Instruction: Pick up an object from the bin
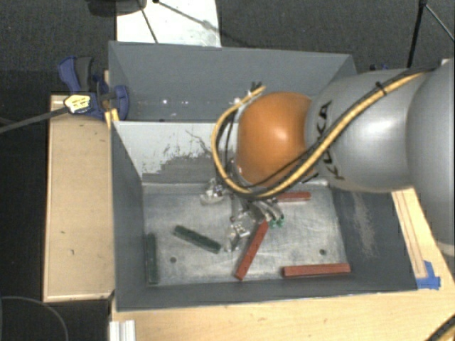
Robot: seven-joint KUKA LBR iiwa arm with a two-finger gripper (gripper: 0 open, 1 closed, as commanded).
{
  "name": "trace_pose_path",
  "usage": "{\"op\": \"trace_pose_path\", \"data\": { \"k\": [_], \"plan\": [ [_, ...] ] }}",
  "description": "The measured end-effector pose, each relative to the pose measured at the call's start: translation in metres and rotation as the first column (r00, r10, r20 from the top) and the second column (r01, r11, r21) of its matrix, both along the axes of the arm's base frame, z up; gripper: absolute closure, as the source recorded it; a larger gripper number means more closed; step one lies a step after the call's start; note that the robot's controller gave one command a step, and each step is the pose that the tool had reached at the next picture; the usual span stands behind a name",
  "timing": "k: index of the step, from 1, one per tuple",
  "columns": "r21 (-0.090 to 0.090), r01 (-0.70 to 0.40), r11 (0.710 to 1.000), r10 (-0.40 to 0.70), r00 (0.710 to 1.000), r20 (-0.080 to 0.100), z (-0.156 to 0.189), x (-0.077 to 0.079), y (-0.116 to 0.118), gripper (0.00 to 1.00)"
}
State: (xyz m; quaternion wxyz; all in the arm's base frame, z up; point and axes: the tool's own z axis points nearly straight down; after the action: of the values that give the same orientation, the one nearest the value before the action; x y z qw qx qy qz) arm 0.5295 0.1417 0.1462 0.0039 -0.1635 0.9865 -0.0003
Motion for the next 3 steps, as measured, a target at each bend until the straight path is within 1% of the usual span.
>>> {"op": "trace_pose_path", "data": {
  "k": [1,2,3],
  "plan": [
    [0.001,0.0,1.0,0.0,1.0,-0.004,-0.002,-0.001,0.001,0.0],
    [0.004,0.124,0.992,-0.124,0.992,-0.003,-0.073,-0.014,0.022,1.0],
    [0.004,0.125,0.992,-0.125,0.992,-0.004,-0.073,-0.014,0.022,1.0]
  ]
}}
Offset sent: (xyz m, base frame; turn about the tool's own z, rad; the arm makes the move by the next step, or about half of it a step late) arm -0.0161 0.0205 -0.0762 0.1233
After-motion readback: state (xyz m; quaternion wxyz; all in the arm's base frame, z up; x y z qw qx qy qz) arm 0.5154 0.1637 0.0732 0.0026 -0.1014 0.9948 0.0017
